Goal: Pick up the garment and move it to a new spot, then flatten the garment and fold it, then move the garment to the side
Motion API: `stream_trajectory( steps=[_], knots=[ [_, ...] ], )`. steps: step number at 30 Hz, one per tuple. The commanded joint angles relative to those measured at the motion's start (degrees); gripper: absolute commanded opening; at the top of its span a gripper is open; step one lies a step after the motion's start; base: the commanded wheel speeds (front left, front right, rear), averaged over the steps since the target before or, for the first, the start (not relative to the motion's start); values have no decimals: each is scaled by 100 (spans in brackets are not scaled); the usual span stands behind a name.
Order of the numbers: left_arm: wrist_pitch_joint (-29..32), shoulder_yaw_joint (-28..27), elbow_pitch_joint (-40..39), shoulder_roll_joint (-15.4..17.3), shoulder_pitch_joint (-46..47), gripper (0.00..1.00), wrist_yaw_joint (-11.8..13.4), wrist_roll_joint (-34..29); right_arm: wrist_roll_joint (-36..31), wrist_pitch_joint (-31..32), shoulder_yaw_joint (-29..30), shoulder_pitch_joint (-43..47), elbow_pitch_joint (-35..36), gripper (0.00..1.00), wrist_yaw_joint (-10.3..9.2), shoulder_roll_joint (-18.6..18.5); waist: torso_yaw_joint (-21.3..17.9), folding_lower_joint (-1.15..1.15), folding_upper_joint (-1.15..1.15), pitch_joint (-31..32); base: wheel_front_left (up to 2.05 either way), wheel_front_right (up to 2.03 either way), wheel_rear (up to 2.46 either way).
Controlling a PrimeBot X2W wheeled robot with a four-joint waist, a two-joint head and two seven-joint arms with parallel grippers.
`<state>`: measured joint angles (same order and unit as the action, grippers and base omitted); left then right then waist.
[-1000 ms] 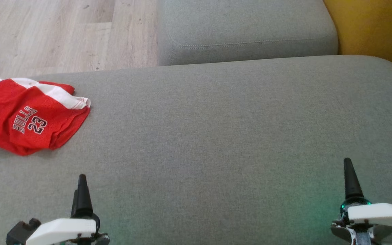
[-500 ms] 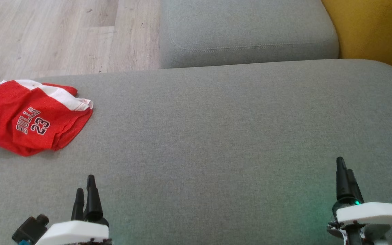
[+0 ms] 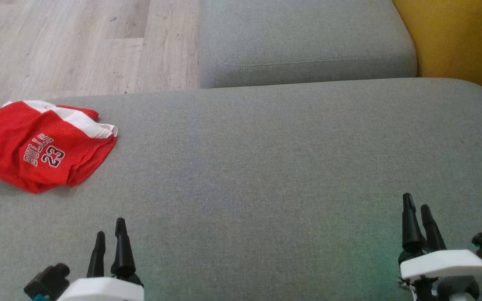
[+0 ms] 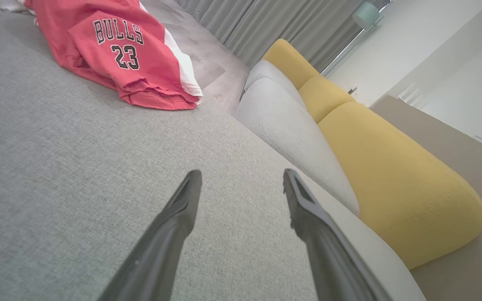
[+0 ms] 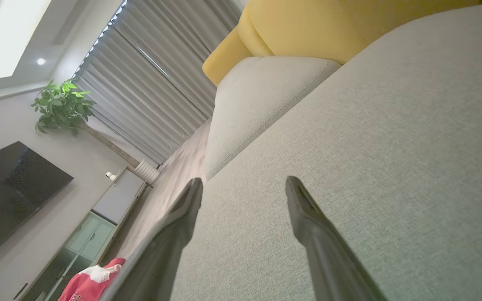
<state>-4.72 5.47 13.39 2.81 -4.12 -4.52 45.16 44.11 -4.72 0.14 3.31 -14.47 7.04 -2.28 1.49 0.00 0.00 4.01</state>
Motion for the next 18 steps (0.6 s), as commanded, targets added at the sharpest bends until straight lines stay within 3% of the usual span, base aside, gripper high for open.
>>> stream_trajectory(
  steps=[1,18],
  knots=[
    [-88,-56,-187,69,111,100,22,-213,-216,-95,-116,-79,216,100,25,-40,3,0,0,11,0,0,0],
    [-360,108,-49,112,-69,100,88,-1287,-1427,-365,-309,35,227,100,31,-45,26,0,0,144,0,0,0]
  ],
)
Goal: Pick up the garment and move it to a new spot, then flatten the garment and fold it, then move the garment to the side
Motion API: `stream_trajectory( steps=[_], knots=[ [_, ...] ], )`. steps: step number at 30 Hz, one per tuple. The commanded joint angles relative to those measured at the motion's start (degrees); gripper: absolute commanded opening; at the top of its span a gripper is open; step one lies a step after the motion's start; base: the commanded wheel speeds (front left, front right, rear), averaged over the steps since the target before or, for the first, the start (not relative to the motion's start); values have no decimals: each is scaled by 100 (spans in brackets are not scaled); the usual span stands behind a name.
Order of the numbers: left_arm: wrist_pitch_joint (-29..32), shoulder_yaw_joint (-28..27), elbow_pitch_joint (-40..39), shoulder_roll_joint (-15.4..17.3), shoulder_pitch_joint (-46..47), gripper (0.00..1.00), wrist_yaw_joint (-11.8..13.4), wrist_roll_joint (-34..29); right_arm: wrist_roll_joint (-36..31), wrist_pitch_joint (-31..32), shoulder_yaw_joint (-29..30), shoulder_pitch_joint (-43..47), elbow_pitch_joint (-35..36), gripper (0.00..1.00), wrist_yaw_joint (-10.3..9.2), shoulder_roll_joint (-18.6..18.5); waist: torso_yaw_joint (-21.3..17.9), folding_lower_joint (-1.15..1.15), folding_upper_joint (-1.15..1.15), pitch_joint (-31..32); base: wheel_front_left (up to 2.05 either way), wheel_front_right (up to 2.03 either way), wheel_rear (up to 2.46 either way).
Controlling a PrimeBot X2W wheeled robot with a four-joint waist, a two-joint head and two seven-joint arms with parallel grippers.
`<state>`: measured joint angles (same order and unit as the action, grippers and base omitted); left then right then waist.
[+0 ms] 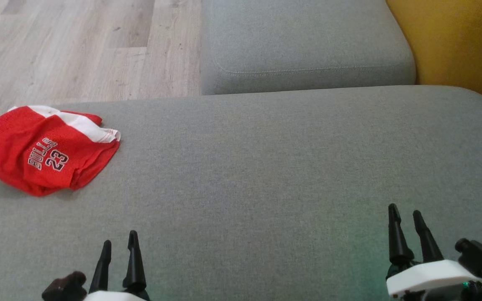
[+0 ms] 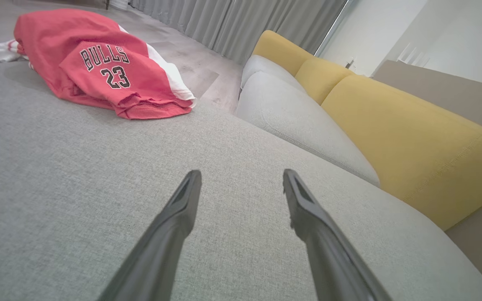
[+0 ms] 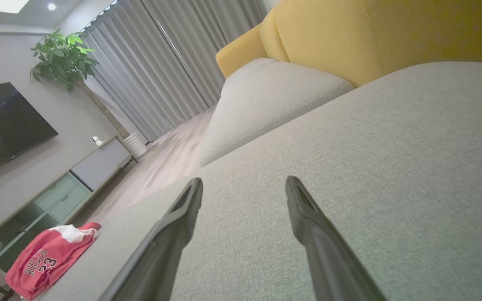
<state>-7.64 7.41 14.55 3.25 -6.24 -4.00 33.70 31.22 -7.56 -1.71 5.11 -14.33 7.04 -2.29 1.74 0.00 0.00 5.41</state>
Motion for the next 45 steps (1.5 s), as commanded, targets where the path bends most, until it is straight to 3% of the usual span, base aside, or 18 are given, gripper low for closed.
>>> stream_trajectory(
  steps=[1,31,39,45],
  knots=[
    [-84,-77,-157,68,133,100,46,-202,-210,-97,-142,-140,209,100,31,-45,3,0,0,12,0,0,0],
    [-253,9,-65,225,-71,100,418,-1869,-2320,-621,-453,-39,-95,100,43,-56,49,0,0,178,0,0,0],
    [-331,48,-91,257,-149,100,500,-2232,-2781,-739,-489,-26,-154,100,45,-58,57,0,0,208,0,0,0],
    [-300,28,-129,255,-179,100,554,-2171,-2785,-743,-477,-36,-189,100,45,-59,56,0,0,198,0,0,0]
  ],
)
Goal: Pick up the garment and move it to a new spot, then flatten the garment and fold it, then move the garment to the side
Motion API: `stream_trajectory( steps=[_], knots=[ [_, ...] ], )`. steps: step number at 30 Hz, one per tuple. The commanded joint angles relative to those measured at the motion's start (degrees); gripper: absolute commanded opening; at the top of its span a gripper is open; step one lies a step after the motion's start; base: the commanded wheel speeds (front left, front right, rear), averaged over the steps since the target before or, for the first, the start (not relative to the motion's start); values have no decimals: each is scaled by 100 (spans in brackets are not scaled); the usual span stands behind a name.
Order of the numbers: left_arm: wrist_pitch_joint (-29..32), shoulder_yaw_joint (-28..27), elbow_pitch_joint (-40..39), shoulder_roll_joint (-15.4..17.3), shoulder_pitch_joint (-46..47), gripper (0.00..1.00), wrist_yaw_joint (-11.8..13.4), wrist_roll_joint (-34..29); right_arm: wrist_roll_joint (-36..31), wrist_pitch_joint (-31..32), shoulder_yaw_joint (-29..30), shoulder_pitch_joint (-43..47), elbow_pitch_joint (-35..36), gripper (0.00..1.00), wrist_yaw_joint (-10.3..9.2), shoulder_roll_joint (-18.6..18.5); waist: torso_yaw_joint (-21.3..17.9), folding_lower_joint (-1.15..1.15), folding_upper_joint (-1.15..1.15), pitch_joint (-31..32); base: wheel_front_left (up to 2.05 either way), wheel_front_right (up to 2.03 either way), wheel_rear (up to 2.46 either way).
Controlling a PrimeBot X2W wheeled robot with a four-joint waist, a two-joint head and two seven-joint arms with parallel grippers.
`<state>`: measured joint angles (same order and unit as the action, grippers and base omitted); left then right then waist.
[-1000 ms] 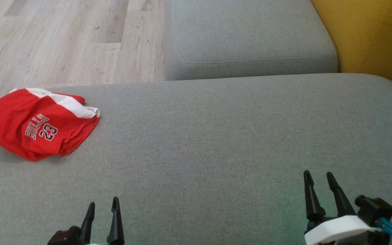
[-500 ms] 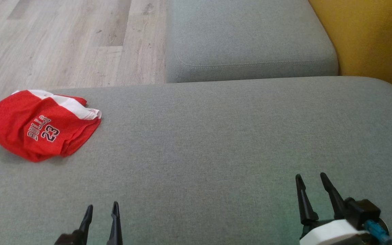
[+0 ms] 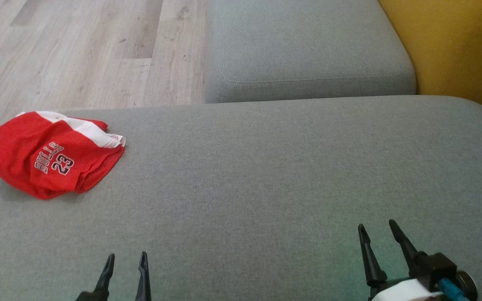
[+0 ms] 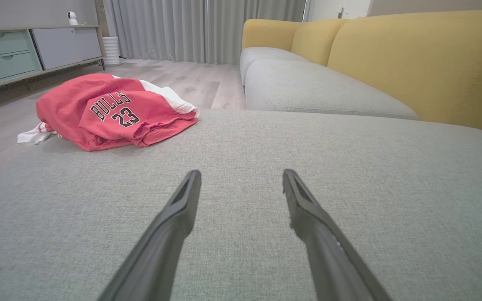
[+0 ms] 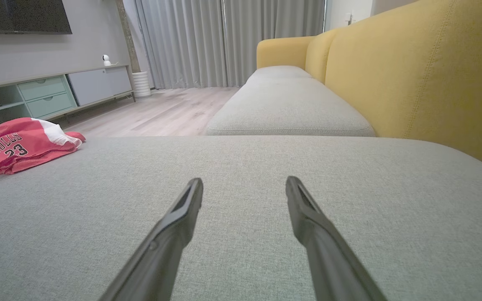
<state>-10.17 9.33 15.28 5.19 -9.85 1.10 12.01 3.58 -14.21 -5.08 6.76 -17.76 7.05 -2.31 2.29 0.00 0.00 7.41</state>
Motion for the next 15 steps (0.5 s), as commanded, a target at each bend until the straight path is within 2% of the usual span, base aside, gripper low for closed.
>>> stream_trajectory(
  steps=[1,15],
  knots=[
    [-45,-168,-205,62,181,100,47,10,-19,-79,-140,-203,149,100,44,-56,1,0,0,-4,0,0,0],
    [24,-141,-285,102,168,100,100,105,-19,-79,-104,-213,141,100,44,-56,22,0,0,-23,0,0,0]
  ],
)
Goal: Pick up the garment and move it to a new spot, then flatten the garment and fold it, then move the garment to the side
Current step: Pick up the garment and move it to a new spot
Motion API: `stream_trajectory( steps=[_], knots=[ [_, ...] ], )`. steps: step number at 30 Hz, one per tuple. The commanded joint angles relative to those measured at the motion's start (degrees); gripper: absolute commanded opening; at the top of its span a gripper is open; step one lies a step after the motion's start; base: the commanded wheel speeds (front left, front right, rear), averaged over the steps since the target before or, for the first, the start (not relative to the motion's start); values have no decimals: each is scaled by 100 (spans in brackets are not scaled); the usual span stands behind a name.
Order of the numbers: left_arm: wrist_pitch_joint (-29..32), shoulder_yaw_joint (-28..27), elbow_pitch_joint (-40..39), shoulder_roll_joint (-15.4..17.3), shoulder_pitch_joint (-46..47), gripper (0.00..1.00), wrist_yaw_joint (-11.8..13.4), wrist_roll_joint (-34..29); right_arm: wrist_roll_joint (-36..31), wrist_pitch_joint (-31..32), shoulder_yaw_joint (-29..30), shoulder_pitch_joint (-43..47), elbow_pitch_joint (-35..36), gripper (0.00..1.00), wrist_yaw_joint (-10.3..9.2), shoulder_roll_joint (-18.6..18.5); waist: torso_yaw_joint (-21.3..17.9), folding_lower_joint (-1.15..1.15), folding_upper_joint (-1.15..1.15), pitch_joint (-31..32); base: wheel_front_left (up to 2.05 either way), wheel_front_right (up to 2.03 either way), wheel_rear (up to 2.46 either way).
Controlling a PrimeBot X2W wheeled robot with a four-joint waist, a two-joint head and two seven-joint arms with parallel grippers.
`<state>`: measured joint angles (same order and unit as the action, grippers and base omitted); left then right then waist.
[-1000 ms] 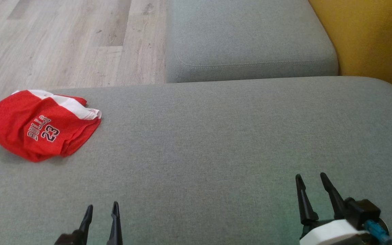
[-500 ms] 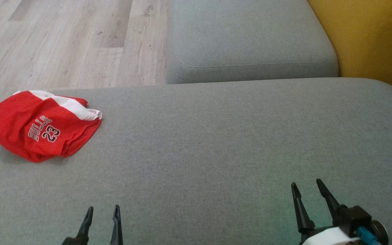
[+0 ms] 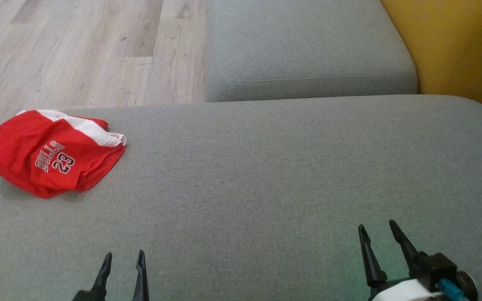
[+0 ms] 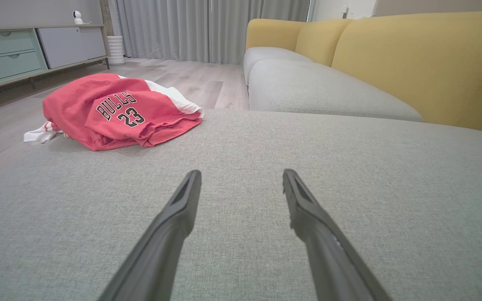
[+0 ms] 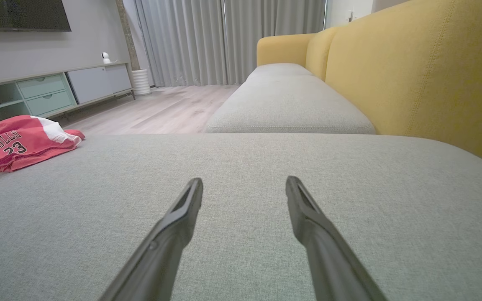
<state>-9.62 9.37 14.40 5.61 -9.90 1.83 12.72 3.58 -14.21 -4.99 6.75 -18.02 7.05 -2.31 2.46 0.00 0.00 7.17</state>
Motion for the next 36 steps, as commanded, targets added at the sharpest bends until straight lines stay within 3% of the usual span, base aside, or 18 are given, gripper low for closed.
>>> stream_trajectory(
  steps=[1,7,25,36],
  knots=[
    [-27,-137,-198,63,176,100,32,35,-20,-79,-105,-208,170,100,44,-56,19,0,0,0,0,0,0],
    [-5,-108,-243,76,228,100,82,29,0,-79,-76,-193,213,100,44,-56,312,0,0,-13,0,0,0],
    [55,-192,-568,298,385,100,191,67,233,-79,-127,-323,250,100,44,-56,1836,0,0,-24,0,0,0],
    [38,-278,-656,375,348,100,285,146,254,-79,-206,-449,206,100,44,-56,2184,0,0,-96,0,0,0]
  ],
)
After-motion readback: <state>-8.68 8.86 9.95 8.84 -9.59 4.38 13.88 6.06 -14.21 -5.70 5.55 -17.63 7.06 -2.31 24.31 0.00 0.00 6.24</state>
